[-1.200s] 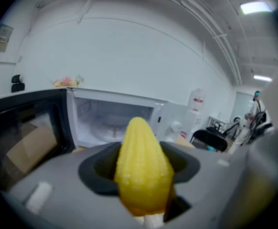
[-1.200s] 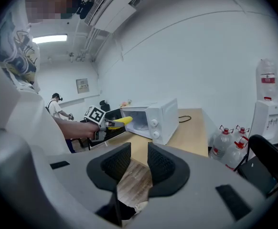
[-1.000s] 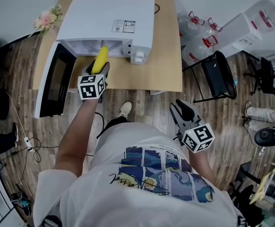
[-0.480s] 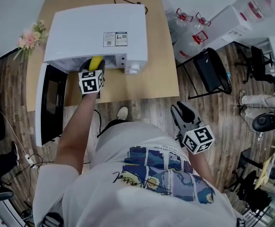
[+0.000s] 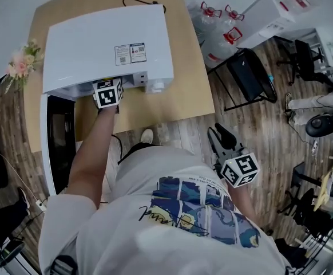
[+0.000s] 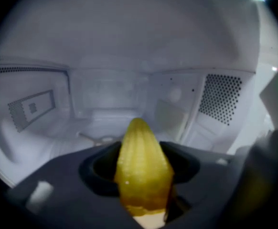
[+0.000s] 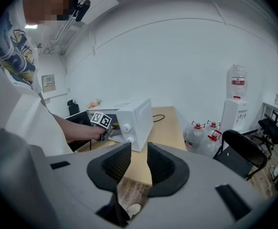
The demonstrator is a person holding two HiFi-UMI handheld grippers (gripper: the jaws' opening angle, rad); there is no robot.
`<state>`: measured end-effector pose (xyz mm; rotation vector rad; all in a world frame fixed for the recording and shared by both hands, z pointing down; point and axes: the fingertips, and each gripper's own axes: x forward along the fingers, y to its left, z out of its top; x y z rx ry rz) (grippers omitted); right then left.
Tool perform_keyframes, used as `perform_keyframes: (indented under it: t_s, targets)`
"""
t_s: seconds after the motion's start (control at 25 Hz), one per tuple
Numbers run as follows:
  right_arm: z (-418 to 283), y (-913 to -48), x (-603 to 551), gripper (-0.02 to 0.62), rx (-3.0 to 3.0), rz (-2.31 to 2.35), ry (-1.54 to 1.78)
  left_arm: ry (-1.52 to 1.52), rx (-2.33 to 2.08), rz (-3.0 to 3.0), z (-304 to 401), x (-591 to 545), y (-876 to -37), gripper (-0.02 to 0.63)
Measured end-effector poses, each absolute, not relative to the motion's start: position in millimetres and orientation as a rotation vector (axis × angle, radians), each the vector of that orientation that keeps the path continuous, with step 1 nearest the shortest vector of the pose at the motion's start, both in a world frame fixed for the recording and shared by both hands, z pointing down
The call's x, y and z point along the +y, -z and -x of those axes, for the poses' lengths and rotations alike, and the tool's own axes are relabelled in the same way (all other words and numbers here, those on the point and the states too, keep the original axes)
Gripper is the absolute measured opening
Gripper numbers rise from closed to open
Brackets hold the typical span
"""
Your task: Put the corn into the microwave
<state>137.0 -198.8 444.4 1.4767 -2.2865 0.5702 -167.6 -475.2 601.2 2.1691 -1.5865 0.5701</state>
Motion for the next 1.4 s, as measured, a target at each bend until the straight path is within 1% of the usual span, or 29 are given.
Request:
perform_keyframes:
  t_s: [0.24,0.92,1.12,1.28,1.4]
  targets:
    - [-139.9,-447.5,-192.2,0.094,-2.242,-1.537,-0.612,-0.611,-1.581,-2.164,165.3,-486.3,-608.4,0.258]
    - [-142.0,-453.7,-189.5,0.093,-2.213,-1.581,-0.665,-0.883,-1.57,-2.168,151.2,-482.4,-621.2,0.265]
    - [-147.7,-454.8,-187.9,0.092,-2.217,-1.579,-0.673,-0.876,-1.585,-2.153,150.0,-483.4,-621.4,0.267]
    - [-154.0,-454.8,-184.9,0.094,-2.223,-1.578,-0.676,-0.853,-1.583,-2.153,148.6,-483.5,-620.0,0.293]
    - [-158.7,-455.5,-180.4,0.094,-2.232,-1.566,-0.677,-0.834,-1.591,-2.151,149.4,-479.8,-616.7,0.299]
